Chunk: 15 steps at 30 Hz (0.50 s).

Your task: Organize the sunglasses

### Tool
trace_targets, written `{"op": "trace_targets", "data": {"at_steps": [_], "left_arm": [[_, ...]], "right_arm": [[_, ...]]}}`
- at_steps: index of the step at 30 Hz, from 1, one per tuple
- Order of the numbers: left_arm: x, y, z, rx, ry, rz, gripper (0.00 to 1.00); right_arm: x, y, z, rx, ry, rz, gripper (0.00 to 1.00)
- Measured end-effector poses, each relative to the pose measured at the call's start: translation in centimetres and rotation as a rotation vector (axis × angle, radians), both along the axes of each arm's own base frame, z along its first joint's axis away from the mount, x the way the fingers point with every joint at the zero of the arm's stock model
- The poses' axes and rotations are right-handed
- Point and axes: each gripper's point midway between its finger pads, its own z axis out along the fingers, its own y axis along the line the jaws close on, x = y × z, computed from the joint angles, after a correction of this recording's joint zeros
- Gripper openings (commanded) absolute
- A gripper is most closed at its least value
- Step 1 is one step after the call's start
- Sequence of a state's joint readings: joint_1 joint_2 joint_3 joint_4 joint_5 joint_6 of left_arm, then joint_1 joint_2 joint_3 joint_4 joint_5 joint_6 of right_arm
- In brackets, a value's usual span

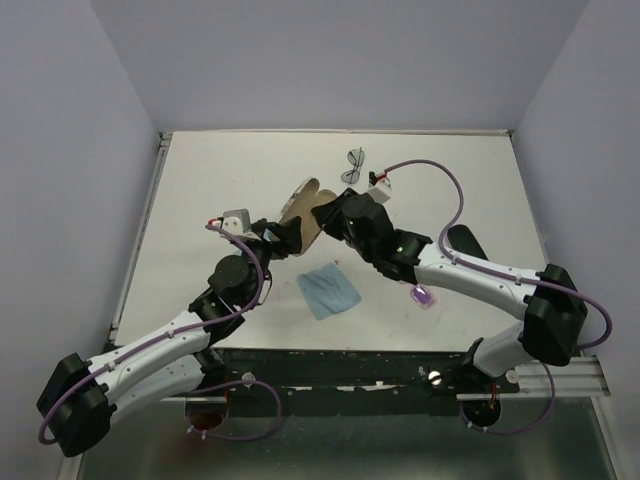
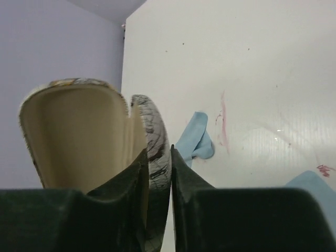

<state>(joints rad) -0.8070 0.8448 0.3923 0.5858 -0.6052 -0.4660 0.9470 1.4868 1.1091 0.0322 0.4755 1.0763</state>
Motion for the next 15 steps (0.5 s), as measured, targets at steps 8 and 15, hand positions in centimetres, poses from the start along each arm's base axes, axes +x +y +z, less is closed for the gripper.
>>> {"op": "trace_targets", "data": {"at_steps": [8,15], "left_arm": [[-3.8,-2.7,1.9,-0.095,0.006,-0.270,0.99],[-7.5,-2.1,2.1,-0.174,0.039,-0.389,0.99]], "right_arm": [[2.0,-1.4,0.3,-0.202,-0.077,0.014,0.13],[5.6,-2.6,1.6,-0.655,-0.208,0.142,0.13]]}}
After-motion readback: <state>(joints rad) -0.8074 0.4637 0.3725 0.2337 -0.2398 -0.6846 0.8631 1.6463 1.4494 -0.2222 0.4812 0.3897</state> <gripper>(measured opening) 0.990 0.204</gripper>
